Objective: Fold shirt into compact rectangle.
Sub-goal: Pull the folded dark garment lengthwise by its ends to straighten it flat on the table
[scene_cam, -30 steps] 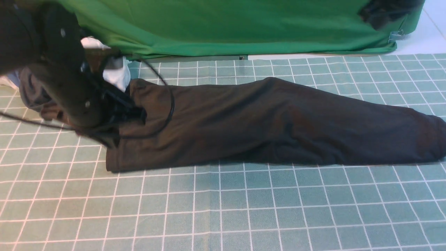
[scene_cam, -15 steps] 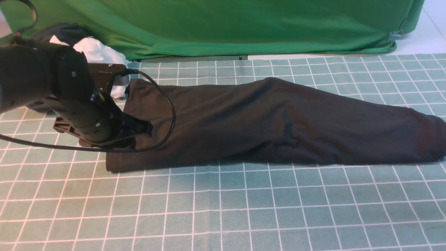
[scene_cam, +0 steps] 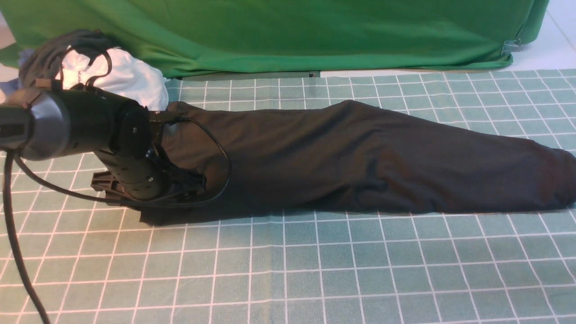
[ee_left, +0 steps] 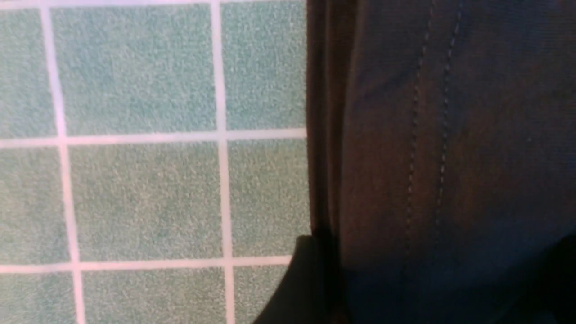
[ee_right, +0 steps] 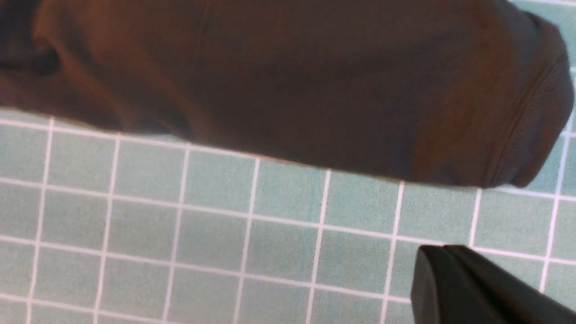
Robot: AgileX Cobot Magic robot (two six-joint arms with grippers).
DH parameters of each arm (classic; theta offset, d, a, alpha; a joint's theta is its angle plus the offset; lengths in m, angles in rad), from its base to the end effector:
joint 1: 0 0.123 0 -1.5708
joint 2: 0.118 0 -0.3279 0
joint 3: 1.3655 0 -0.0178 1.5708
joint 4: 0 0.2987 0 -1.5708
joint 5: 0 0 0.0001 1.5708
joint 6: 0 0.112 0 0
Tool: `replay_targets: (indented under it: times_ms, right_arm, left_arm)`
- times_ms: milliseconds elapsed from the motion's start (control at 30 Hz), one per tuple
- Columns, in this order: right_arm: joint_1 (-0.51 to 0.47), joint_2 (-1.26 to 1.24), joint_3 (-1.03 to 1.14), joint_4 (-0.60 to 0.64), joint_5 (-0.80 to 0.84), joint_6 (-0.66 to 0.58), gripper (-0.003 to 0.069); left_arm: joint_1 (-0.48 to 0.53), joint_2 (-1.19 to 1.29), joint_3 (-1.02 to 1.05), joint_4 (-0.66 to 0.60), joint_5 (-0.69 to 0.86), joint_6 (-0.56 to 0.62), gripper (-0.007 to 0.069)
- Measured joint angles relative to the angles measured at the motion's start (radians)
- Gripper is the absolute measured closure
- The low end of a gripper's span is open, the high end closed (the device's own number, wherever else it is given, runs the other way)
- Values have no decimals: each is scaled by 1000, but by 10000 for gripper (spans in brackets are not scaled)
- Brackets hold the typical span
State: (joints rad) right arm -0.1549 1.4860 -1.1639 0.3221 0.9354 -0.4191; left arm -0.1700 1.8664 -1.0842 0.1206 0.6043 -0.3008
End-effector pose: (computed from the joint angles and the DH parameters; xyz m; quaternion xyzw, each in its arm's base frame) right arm 0.3504 -0.0258 0.2999 -0.0604 0.9678 0.0839 0.2295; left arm 0.3984 -0.0606 0.1381 -0.0202 0.9898 0.0080 0.1409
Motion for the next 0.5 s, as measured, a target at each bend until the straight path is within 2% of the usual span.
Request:
replay_targets:
  times_ms: [100, 233, 267, 300, 333, 433, 500]
  right_arm:
    - [0, 11, 0, -18, -46, 38, 624]
    - [-1, 77, 0, -78, -104, 109, 459]
    - [-1, 82, 0, -84, -107, 116, 447]
    - [-1, 121, 0, -113, -128, 142, 349]
    - [-1, 145, 0, -129, -142, 159, 290]
    - [-2, 211, 0, -150, -180, 187, 162]
    - [-2, 255, 0, -156, -203, 197, 120]
  left_arm:
    - [-1, 3, -1, -16, -7, 4, 144]
    - [-10, 4, -1, -25, -17, 35, 468]
    - [-10, 4, -1, -25, -17, 38, 480]
    - [-10, 4, -1, -24, -11, 49, 543]
    - [-10, 4, -3, -24, -6, 56, 560]
    - [-10, 10, -20, -22, 23, 78, 572]
    - [-10, 13, -28, -20, 37, 88, 572]
